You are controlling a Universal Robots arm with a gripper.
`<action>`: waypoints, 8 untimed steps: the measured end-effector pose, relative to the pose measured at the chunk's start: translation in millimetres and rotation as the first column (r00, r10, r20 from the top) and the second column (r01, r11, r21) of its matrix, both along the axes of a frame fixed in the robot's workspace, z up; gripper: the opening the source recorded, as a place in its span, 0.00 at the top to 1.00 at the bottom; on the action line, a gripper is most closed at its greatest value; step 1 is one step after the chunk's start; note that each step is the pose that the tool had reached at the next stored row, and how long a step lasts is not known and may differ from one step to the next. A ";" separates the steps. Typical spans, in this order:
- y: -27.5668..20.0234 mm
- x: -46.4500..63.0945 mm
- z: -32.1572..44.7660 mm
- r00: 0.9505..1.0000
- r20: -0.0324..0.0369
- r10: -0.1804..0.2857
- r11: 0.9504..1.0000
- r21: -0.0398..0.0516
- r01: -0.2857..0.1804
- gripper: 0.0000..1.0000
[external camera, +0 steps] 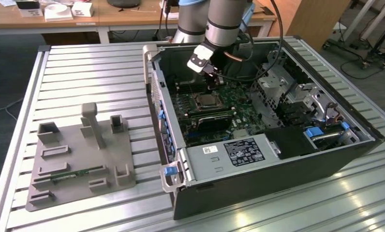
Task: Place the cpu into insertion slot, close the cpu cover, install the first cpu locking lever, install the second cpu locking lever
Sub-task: 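Close the cpu cover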
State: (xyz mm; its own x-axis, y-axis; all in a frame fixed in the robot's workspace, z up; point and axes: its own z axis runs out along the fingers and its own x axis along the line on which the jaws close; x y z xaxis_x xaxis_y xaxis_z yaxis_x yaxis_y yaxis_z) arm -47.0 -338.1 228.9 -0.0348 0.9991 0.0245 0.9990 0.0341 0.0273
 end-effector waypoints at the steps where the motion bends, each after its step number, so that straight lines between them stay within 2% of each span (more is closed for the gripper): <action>1: 0.0 -0.2 -0.5 1.000 0.000 0.000 1.000 0.000 0.000 0.89; 8: 0.0 -10.1 -7.4 1.000 0.000 0.004 1.000 0.000 -0.004 0.89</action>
State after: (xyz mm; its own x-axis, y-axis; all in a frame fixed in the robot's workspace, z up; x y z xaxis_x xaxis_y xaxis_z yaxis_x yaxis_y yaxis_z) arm -57.1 -338.1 221.5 -0.0388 0.9989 0.0247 0.9989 0.0381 0.0274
